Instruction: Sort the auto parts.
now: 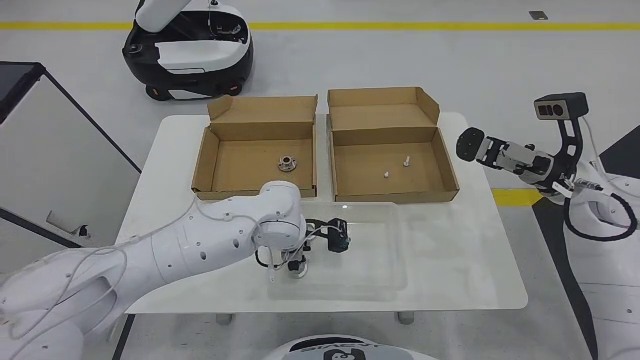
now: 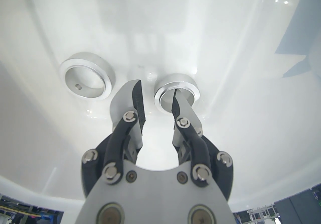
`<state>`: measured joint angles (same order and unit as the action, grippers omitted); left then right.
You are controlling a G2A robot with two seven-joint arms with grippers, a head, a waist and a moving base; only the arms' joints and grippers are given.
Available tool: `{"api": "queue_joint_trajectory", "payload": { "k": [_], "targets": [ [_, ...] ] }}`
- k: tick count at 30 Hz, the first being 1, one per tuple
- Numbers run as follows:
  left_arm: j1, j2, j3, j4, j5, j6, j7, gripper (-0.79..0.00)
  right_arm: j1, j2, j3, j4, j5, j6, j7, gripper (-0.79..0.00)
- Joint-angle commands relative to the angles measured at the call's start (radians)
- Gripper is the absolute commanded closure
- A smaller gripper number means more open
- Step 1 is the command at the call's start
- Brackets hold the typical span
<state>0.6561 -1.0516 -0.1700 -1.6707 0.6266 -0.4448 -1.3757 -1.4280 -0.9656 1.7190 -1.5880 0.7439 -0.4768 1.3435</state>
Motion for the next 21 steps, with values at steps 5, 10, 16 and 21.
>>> {"api": "queue_joint_trajectory", "payload": {
  "k": [5,10,16,21],
  "targets": [
    [0.007,-0.008,0.000,0.008,0.013,0.006,-0.006,-0.299,0.000,0.000,0.000,0.000,0.000,0.000,0.000,-0.785],
    [0.012,-0.011,0.000,0.012,0.016,0.008,-0.008,-0.286,0.000,0.000,0.000,0.000,0.000,0.000,0.000,-0.785],
    [0.014,-0.014,0.000,0.015,0.014,0.009,-0.009,-0.259,0.000,0.000,0.000,0.000,0.000,0.000,0.000,-0.785],
    [0.009,-0.013,0.000,0.008,0.008,0.013,-0.013,-0.259,0.000,0.000,0.000,0.000,0.000,0.000,0.000,-0.785]
  ]
}}
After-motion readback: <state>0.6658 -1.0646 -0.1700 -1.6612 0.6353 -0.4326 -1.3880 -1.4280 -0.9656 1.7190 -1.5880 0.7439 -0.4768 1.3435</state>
